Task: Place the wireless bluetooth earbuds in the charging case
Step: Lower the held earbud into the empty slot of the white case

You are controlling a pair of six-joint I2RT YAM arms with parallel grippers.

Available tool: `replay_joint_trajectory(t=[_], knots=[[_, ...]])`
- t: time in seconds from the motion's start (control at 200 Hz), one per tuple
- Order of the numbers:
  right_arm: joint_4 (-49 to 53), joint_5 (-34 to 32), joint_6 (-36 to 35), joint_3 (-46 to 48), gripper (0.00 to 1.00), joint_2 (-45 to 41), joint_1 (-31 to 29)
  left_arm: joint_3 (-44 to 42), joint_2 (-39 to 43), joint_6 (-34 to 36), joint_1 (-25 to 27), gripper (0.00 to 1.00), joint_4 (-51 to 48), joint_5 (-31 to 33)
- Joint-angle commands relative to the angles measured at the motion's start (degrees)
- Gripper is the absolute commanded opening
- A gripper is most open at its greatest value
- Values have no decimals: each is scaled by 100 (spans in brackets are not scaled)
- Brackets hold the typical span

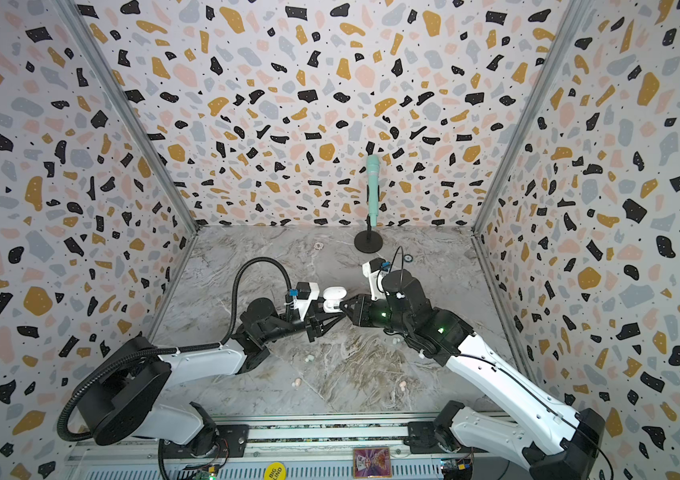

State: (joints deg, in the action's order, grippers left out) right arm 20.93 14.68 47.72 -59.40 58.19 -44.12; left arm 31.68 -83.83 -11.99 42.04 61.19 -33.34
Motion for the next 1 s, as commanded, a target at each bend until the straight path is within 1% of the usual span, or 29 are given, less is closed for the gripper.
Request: replay_joint_trajectory(t=[0.0, 0.35, 0.726, 0.996], knots=[[-420, 296, 62, 6, 18, -106, 84, 142, -83, 97, 135, 26, 579, -86], [-742, 495, 224, 239, 18, -63, 149, 156, -125, 2, 355, 26, 868, 10], [-951, 662, 360, 481, 19, -64, 135, 169, -46, 34, 379, 26, 836, 28], [-985, 651, 405, 595, 19, -74, 114, 224, -40, 58, 376, 26, 816, 12]])
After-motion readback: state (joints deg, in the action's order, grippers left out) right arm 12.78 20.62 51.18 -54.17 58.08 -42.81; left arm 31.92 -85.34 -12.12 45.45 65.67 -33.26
